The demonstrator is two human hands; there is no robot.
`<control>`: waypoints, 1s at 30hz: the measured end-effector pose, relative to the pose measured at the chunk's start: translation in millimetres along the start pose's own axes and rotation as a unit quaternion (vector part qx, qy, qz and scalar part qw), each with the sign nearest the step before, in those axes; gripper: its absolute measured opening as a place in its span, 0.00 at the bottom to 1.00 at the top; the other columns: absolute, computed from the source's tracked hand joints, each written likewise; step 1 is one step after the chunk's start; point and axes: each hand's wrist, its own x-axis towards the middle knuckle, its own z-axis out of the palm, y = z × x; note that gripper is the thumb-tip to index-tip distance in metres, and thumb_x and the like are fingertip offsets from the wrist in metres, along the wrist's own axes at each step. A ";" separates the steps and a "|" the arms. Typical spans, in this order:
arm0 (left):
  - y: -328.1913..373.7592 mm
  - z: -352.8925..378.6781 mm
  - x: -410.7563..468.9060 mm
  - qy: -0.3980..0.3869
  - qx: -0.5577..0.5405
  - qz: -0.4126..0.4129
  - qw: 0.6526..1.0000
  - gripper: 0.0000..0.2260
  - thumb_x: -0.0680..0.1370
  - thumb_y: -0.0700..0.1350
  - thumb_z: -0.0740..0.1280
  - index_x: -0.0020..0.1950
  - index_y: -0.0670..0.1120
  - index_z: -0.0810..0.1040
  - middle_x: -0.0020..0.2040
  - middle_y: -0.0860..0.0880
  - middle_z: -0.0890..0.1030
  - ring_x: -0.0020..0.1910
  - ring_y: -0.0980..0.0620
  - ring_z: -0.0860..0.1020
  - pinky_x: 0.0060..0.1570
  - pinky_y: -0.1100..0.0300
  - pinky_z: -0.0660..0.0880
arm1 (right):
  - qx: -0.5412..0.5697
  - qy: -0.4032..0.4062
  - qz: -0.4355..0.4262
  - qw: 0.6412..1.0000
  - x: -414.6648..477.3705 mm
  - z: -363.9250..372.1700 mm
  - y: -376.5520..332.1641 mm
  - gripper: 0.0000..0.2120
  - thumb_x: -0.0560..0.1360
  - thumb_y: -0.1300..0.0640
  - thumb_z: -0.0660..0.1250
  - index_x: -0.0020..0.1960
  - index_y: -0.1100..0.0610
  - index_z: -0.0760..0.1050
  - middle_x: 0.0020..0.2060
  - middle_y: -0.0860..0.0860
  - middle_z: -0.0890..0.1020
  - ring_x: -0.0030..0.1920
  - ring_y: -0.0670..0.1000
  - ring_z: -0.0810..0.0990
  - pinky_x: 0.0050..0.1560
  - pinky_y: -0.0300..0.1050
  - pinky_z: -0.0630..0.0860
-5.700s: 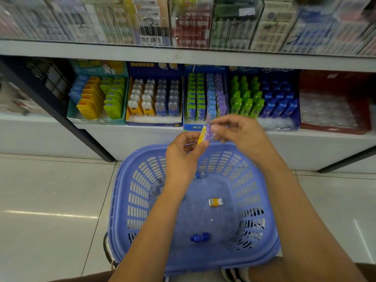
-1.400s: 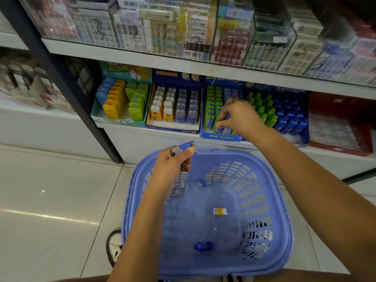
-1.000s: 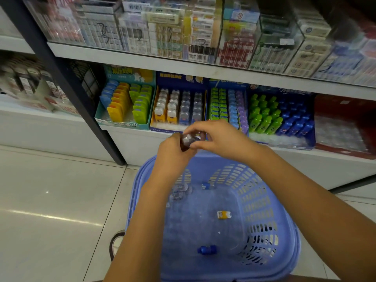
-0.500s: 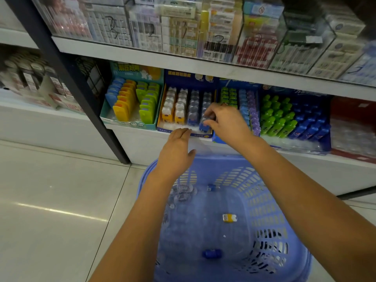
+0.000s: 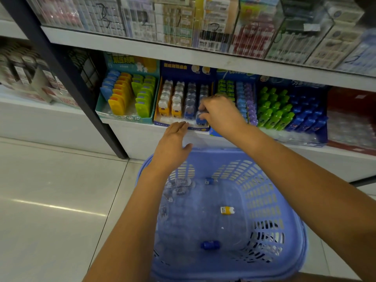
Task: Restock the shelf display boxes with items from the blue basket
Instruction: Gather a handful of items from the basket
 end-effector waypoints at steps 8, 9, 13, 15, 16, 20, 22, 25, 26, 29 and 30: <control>1.4 -5.6 -2.1 -0.036 -0.004 -0.009 0.999 0.28 0.79 0.45 0.64 0.77 0.43 0.58 0.77 0.47 0.58 0.77 0.49 0.53 0.73 0.58 0.53 | -0.046 -0.019 0.015 0.999 5.4 -6.8 0.7 0.11 0.74 0.57 0.68 0.53 0.61 0.81 0.50 0.58 0.82 0.58 0.56 0.72 0.55 0.47 0.70; 2.7 -6.2 -4.4 -0.032 -0.009 -0.008 0.999 0.27 0.80 0.45 0.64 0.77 0.43 0.58 0.77 0.47 0.58 0.77 0.50 0.53 0.73 0.58 0.54 | -0.060 -0.026 0.013 0.998 6.3 -7.4 -2.1 0.11 0.74 0.59 0.68 0.54 0.62 0.80 0.51 0.58 0.81 0.58 0.57 0.72 0.55 0.47 0.70; 9.2 9.7 -31.4 0.110 -0.086 -0.004 0.990 0.15 0.80 0.43 0.63 0.66 0.42 0.74 0.66 0.44 0.75 0.64 0.46 0.73 0.62 0.58 0.69 | 0.010 0.010 -0.003 1.000 -27.9 1.0 -7.5 0.13 0.75 0.57 0.68 0.57 0.61 0.75 0.56 0.57 0.74 0.52 0.57 0.75 0.53 0.50 0.72; 11.5 34.9 -47.4 0.090 -0.124 -0.055 0.987 0.08 0.79 0.41 0.63 0.54 0.41 0.79 0.52 0.43 0.81 0.51 0.43 0.79 0.51 0.54 0.75 | 0.097 0.025 0.018 0.995 -63.7 20.5 -2.9 0.11 0.76 0.54 0.67 0.54 0.59 0.74 0.51 0.56 0.76 0.45 0.56 0.76 0.46 0.50 0.73; 10.8 50.8 -52.7 0.035 -0.113 -0.079 0.990 0.07 0.78 0.41 0.63 0.51 0.40 0.79 0.48 0.41 0.82 0.48 0.41 0.79 0.48 0.51 0.75 | 0.121 0.004 0.042 0.992 -81.0 35.8 2.7 0.09 0.76 0.54 0.67 0.52 0.58 0.75 0.48 0.56 0.78 0.44 0.56 0.77 0.45 0.49 0.73; 0.4 121.0 -75.8 -0.292 -0.024 -0.102 0.951 0.11 0.77 0.39 0.64 0.56 0.37 0.80 0.57 0.40 0.81 0.57 0.44 0.78 0.57 0.57 0.71 | 0.150 -0.182 0.191 0.953 -136.3 114.2 37.2 0.13 0.76 0.59 0.65 0.58 0.61 0.76 0.57 0.60 0.79 0.57 0.59 0.77 0.56 0.48 0.72; -8.0 153.9 -90.6 -0.403 -0.006 -0.096 0.910 0.13 0.76 0.39 0.67 0.60 0.38 0.79 0.61 0.41 0.79 0.61 0.45 0.76 0.59 0.60 0.68 | 0.166 -0.229 0.230 0.931 -156.9 149.3 52.0 0.16 0.76 0.61 0.64 0.64 0.61 0.74 0.62 0.61 0.76 0.62 0.58 0.74 0.60 0.46 0.69; -17.1 190.4 -107.9 -0.480 0.030 -0.106 0.870 0.14 0.75 0.39 0.68 0.59 0.37 0.79 0.60 0.38 0.79 0.60 0.41 0.76 0.57 0.55 0.72 | 0.237 -0.208 0.267 0.911 -172.9 187.9 61.4 0.21 0.74 0.65 0.65 0.67 0.60 0.71 0.64 0.61 0.72 0.64 0.59 0.72 0.64 0.43 0.65; -18.4 199.1 -111.2 -0.491 0.034 -0.102 0.865 0.13 0.75 0.40 0.68 0.57 0.36 0.80 0.58 0.36 0.79 0.59 0.39 0.77 0.56 0.54 0.72 | 0.261 -0.190 0.272 0.907 -174.9 199.1 62.5 0.22 0.74 0.67 0.65 0.67 0.60 0.71 0.64 0.61 0.72 0.63 0.60 0.73 0.64 0.44 0.66; -19.7 217.7 -115.4 -0.498 0.033 -0.087 0.862 0.14 0.75 0.45 0.69 0.54 0.35 0.80 0.54 0.35 0.80 0.54 0.39 0.78 0.50 0.54 0.72 | 0.291 -0.184 0.269 0.899 -176.5 229.4 64.0 0.23 0.73 0.68 0.64 0.68 0.61 0.70 0.65 0.61 0.70 0.63 0.61 0.72 0.65 0.53 0.69; -20.3 223.7 -115.8 -0.497 0.034 -0.076 0.864 0.15 0.75 0.45 0.69 0.54 0.35 0.79 0.55 0.35 0.80 0.54 0.39 0.78 0.50 0.54 0.71 | 0.284 -0.188 0.264 0.902 -176.2 237.3 64.9 0.24 0.73 0.67 0.64 0.69 0.60 0.69 0.65 0.60 0.70 0.63 0.61 0.73 0.64 0.54 0.70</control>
